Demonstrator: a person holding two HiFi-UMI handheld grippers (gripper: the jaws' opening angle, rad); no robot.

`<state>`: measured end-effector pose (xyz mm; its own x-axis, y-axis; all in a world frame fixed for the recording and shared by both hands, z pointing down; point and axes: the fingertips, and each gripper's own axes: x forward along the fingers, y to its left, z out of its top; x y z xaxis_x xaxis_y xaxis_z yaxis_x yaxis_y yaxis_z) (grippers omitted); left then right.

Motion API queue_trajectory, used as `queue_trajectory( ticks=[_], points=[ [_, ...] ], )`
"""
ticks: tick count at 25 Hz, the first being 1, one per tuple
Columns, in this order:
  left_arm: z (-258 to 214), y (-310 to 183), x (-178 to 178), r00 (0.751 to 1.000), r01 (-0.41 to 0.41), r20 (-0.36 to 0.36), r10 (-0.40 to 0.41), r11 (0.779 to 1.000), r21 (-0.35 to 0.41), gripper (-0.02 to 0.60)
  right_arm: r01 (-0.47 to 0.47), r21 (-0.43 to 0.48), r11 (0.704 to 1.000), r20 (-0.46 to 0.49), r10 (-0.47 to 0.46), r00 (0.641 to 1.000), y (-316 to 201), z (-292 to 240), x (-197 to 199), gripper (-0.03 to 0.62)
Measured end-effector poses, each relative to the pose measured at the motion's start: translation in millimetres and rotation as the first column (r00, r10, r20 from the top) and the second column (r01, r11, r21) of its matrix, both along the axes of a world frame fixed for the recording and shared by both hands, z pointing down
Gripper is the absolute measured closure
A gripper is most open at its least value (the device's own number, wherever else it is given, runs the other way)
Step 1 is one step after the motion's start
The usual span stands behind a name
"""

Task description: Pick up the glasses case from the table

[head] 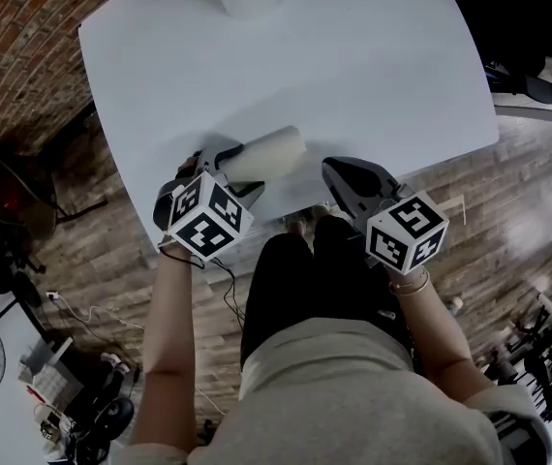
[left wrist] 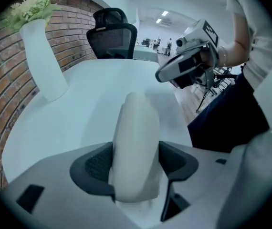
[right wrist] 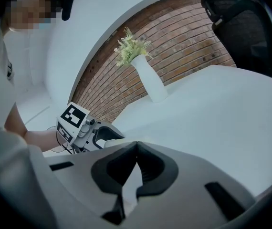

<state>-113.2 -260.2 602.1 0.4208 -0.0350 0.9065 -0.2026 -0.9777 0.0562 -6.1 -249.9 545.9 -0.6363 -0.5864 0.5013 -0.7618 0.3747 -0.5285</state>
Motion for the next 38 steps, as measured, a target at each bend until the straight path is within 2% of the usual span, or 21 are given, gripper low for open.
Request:
queue_trajectory(
  ticks=[4, 13, 17, 21, 26, 31, 34, 36, 38],
  points=[
    [-2, 0, 0, 0.999, 0.021, -0.041, -0.02, 1.0, 0.021, 0.285, 0.008, -0.007, 1.0, 0.002, -0.008, 1.0, 1, 1, -1, 0.595],
    [-9, 0, 3, 0.974, 0.184, -0.143, -0.173, 0.981, 0.063, 0.293, 0.043, -0.048, 0.998, 0.029, -0.041, 0.999, 3, 9, -8, 0.595],
    [-16, 3, 8, 0.95, 0.242, -0.215, -0.225, 0.969, 0.051, 0.296, 0.008, -0.046, 0.999, 0.059, -0.005, 0.998, -3, 9, -12, 0.456],
    [-27, 5, 15, 0.932, 0.266, -0.27, -0.242, 0.962, 0.056, 0.298, -0.019, -0.027, 0.999, 0.112, 0.022, 0.993, -13, 3, -15, 0.348],
    [-51, 7, 26, 0.911, 0.283, -0.333, -0.242, 0.956, 0.079, 0.298, -0.002, 0.0, 1.0, 0.169, 0.003, 0.986, -25, -10, -23, 0.284],
    [-77, 10, 34, 0.878, 0.298, -0.413, -0.241, 0.952, 0.077, 0.298, -0.027, 0.046, 0.999, 0.291, 0.012, 0.957, -38, -33, -24, 0.28],
    [-89, 11, 36, 0.869, 0.301, -0.435, -0.236, 0.95, 0.084, 0.298, -0.026, 0.073, 0.997, 0.344, 0.0, 0.939, -39, -48, -29, 0.292],
    [-94, 14, 40, 0.864, 0.296, -0.45, -0.227, 0.951, 0.088, 0.298, -0.012, 0.067, 0.998, 0.366, -0.014, 0.93, -36, -52, -31, 0.309],
    [-96, 17, 44, 0.86, 0.294, -0.46, -0.221, 0.952, 0.091, 0.298, 0.003, 0.071, 0.997, 0.383, -0.03, 0.923, -31, -57, -33, 0.353]
  ],
)
